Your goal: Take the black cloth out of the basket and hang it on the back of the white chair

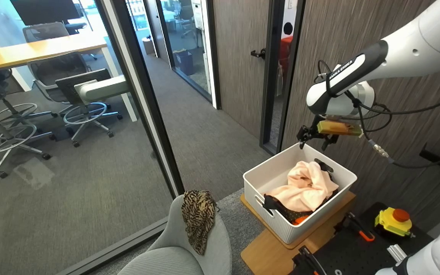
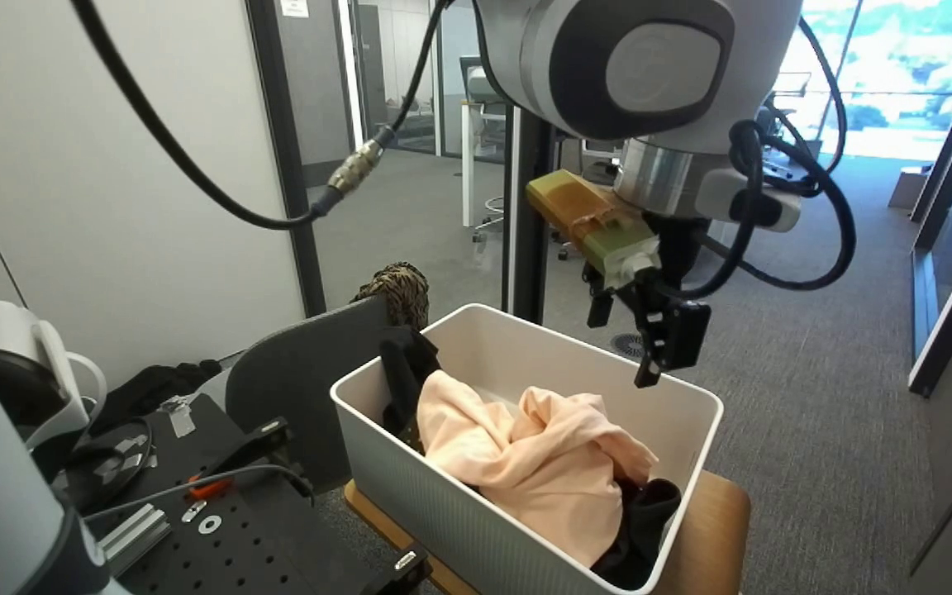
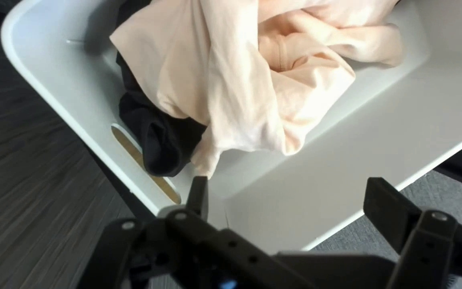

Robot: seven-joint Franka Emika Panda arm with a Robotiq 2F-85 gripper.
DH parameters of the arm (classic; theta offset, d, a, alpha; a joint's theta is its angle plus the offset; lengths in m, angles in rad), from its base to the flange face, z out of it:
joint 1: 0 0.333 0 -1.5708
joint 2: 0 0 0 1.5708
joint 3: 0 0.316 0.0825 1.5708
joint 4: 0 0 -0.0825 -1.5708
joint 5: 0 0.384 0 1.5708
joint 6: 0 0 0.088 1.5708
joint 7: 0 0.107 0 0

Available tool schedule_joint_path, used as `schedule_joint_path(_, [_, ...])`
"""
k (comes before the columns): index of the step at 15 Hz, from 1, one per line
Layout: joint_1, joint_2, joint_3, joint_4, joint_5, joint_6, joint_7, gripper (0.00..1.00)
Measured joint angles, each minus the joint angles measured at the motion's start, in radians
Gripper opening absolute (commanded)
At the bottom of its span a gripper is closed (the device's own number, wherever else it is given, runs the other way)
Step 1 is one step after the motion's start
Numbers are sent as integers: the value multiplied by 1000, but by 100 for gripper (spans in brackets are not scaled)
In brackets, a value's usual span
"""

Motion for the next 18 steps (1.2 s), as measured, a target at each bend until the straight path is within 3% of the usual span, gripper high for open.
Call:
schedule_joint_path(5, [-32,99,0,33,8,59,134,100])
schedule_joint_path(11, [-65,151,14,50,70,7,165,100])
schedule_joint_path(18, [-67,189,-19,44,56,49,425,100])
